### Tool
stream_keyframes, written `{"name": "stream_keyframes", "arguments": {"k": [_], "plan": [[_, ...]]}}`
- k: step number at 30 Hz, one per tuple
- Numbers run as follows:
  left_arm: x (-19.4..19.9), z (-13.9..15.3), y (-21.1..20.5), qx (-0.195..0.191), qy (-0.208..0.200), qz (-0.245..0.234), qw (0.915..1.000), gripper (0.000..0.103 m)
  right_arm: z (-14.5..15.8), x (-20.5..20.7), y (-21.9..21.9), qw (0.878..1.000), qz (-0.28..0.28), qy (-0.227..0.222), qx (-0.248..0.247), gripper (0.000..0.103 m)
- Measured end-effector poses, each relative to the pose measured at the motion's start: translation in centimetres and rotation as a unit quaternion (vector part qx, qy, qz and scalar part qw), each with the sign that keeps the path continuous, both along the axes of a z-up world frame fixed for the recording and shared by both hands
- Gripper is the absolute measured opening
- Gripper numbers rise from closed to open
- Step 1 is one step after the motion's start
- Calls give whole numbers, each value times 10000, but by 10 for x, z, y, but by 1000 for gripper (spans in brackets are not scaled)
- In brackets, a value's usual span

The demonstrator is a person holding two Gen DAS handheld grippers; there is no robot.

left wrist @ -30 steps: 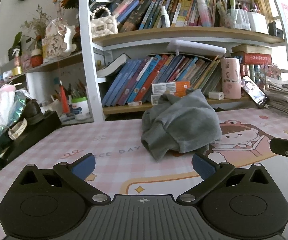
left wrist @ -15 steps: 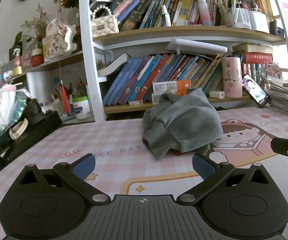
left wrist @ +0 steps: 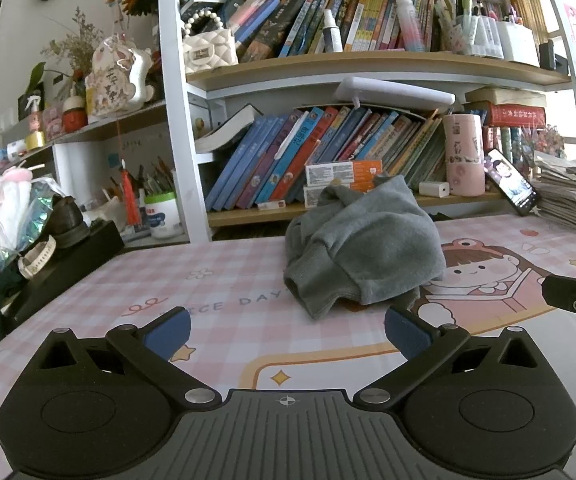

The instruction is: Fold clothes

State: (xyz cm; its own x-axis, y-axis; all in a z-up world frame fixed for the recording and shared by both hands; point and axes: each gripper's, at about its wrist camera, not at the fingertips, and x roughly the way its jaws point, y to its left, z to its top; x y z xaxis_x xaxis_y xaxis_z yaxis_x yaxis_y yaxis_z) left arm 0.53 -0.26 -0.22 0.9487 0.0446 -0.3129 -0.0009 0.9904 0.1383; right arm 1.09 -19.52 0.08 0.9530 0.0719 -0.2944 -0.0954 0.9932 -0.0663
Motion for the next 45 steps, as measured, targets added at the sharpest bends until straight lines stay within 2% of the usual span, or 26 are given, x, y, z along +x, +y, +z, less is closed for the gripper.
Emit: {"name": "stream_keyframes", "arguments": {"k": [16, 24, 36, 45], "plan": [[-2, 0, 1, -12, -53, 6, 10000, 103, 0, 0, 0, 10000, -12, -17, 19, 103], [-5, 1, -1, 35, -153, 46, 9999, 103, 1, -5, -1, 9998, 38, -181, 57, 103], [-7, 2, 3, -95, -235, -1, 9997, 103, 2, -15, -8, 9986, -75, -481, 226, 103], [-7, 3, 4, -128, -259, 3, 9996, 103, 4, -16, -8, 9980, 227, -511, 306, 103]]}}
